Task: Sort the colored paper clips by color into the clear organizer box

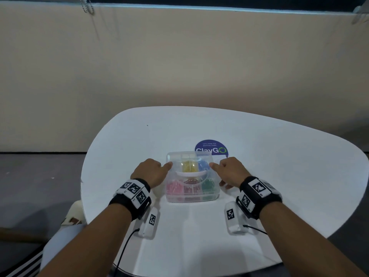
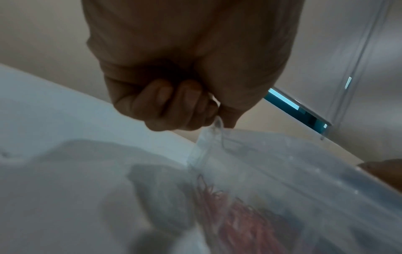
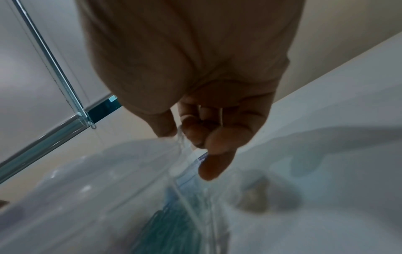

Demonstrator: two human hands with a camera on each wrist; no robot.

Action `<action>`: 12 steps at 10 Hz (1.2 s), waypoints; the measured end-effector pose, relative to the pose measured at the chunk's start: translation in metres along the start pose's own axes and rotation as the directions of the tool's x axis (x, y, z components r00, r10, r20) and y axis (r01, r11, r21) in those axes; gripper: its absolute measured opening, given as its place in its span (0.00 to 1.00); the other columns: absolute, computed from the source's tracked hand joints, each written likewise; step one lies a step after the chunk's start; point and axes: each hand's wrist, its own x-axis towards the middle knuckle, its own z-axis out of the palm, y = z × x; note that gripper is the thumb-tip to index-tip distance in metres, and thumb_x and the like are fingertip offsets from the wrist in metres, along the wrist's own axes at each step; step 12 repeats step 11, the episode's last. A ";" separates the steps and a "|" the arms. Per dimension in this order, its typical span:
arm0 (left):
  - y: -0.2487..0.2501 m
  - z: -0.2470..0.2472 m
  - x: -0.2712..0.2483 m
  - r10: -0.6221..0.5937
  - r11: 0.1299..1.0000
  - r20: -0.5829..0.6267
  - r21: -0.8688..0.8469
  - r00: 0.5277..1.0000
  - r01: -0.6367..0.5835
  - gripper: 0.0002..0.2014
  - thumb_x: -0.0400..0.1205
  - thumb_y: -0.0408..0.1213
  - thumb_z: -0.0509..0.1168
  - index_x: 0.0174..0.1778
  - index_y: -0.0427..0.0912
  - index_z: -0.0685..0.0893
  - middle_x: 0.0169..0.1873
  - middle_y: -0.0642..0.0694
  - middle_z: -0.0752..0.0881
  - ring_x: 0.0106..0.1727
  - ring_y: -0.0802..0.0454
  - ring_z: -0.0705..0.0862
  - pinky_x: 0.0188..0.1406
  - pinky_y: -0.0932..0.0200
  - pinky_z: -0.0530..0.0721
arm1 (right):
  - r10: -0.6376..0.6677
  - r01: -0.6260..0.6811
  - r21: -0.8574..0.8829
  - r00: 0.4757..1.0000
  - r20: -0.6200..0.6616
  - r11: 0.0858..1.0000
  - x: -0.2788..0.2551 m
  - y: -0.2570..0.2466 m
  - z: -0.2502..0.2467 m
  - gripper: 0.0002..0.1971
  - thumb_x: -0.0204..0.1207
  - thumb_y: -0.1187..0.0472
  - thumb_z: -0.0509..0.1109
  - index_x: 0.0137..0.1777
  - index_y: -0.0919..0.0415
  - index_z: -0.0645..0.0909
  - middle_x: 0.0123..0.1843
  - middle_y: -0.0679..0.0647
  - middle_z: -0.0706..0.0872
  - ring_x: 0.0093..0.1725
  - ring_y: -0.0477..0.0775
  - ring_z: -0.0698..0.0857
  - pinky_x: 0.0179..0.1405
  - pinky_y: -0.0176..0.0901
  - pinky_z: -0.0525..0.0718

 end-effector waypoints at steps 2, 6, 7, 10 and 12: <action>0.005 0.010 -0.004 0.071 0.997 -0.029 -0.037 0.997 -0.073 0.27 0.86 0.52 0.57 0.23 0.43 0.64 0.20 0.49 0.68 0.24 0.49 0.70 0.30 0.58 0.69 | -0.089 0.079 -0.112 0.993 -0.082 0.990 0.000 0.005 0.012 0.25 0.84 0.52 0.64 0.27 0.57 0.62 0.24 0.53 0.70 0.26 0.57 0.78 0.30 0.43 0.73; 0.009 0.005 -0.012 0.066 0.992 0.026 -0.105 0.997 -0.063 0.28 0.88 0.53 0.50 0.24 0.41 0.66 0.22 0.47 0.72 0.27 0.47 0.76 0.36 0.55 0.77 | -0.105 0.091 -0.208 0.993 -0.055 0.974 -0.024 0.000 0.011 0.28 0.65 0.30 0.74 0.33 0.51 0.66 0.31 0.46 0.72 0.31 0.48 0.74 0.33 0.45 0.75; 0.009 -0.003 -0.026 -0.048 0.994 0.112 -0.089 0.993 0.059 0.35 0.87 0.61 0.41 0.30 0.37 0.77 0.31 0.40 0.85 0.31 0.44 0.84 0.43 0.54 0.82 | -0.072 0.050 -0.259 0.994 -0.077 0.964 -0.034 0.000 0.006 0.32 0.68 0.23 0.65 0.32 0.55 0.67 0.30 0.50 0.77 0.31 0.52 0.80 0.33 0.46 0.78; -0.009 0.009 -0.075 -0.003 0.960 0.092 -0.279 0.996 0.029 0.33 0.88 0.60 0.41 0.40 0.38 0.81 0.45 0.36 0.89 0.40 0.44 0.82 0.49 0.53 0.79 | -0.035 0.036 -0.157 0.999 0.013 0.987 -0.086 0.018 -0.001 0.35 0.62 0.19 0.64 0.46 0.52 0.81 0.42 0.47 0.83 0.39 0.50 0.83 0.45 0.48 0.84; -0.021 0.019 -0.085 -0.054 0.947 0.017 -0.317 0.998 0.056 0.33 0.89 0.57 0.43 0.37 0.37 0.84 0.43 0.37 0.90 0.47 0.41 0.85 0.57 0.51 0.79 | -0.049 0.057 -0.089 0.995 0.089 0.994 -0.094 0.037 0.006 0.32 0.62 0.24 0.71 0.47 0.54 0.82 0.41 0.49 0.87 0.37 0.48 0.85 0.37 0.41 0.81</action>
